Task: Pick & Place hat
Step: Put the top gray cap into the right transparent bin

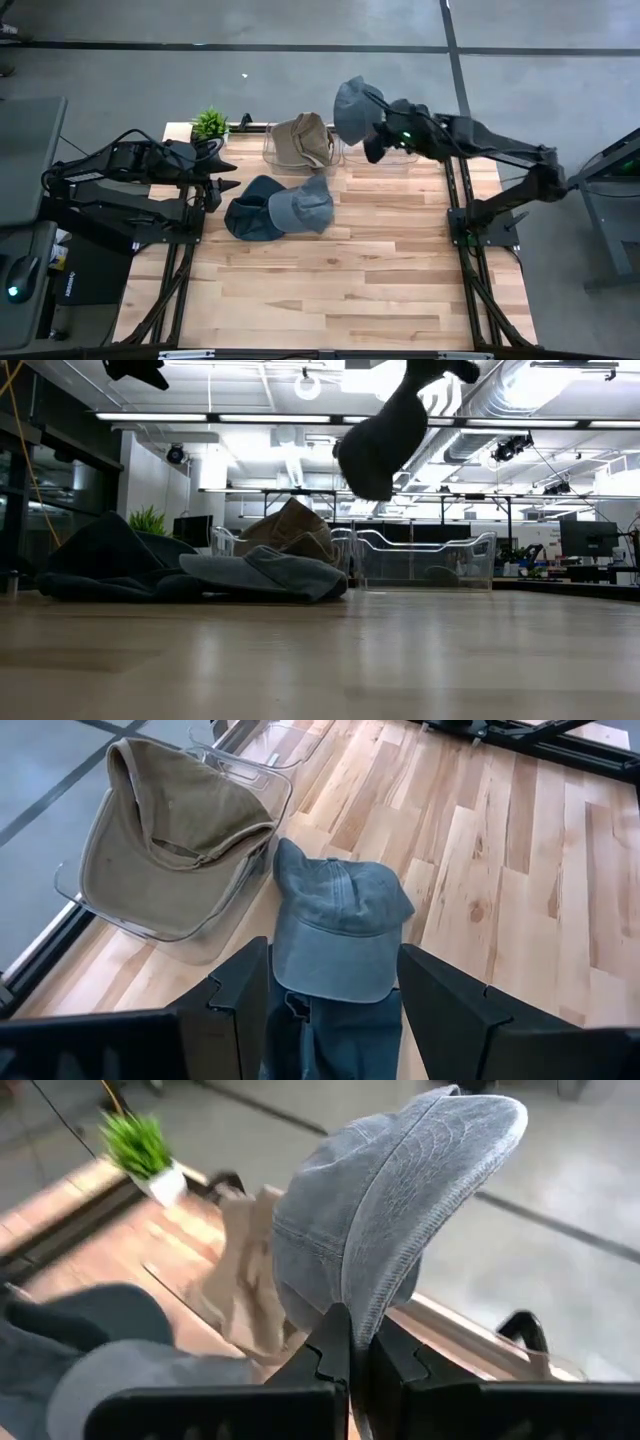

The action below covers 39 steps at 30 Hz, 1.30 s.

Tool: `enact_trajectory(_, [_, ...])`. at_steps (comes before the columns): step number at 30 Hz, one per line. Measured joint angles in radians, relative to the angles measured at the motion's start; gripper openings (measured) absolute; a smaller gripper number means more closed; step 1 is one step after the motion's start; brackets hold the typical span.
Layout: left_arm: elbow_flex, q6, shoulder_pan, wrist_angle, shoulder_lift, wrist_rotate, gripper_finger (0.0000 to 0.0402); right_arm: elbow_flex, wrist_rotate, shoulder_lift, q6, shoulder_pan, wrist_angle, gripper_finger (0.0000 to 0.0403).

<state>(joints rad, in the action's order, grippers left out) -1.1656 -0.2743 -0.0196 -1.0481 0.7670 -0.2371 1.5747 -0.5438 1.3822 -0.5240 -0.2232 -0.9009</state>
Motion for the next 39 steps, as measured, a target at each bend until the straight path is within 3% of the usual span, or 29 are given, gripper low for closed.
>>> enact_trajectory(10, [0.000, 0.023, 0.000, 0.000, 0.000, 0.002, 0.0181, 0.311, 0.106, 0.262, -0.019, -0.121, -0.285, 0.0003])
enact_trajectory(19, [0.000, 0.026, 0.000, -0.001, 0.000, 0.003, 0.0181, 0.517, 0.100, 0.412, -0.054, -0.176, -0.576, 0.0003])
enact_trajectory(23, [0.000, 0.027, 0.000, -0.002, 0.000, 0.019, 0.0181, 0.552, 0.078, 0.443, -0.067, -0.188, -0.672, 0.0003])
enact_trajectory(39, [0.000, 0.039, 0.000, -0.002, 0.000, 0.066, 0.0181, 0.552, 0.057, 0.444, -0.028, -0.306, -0.670, 0.0003])
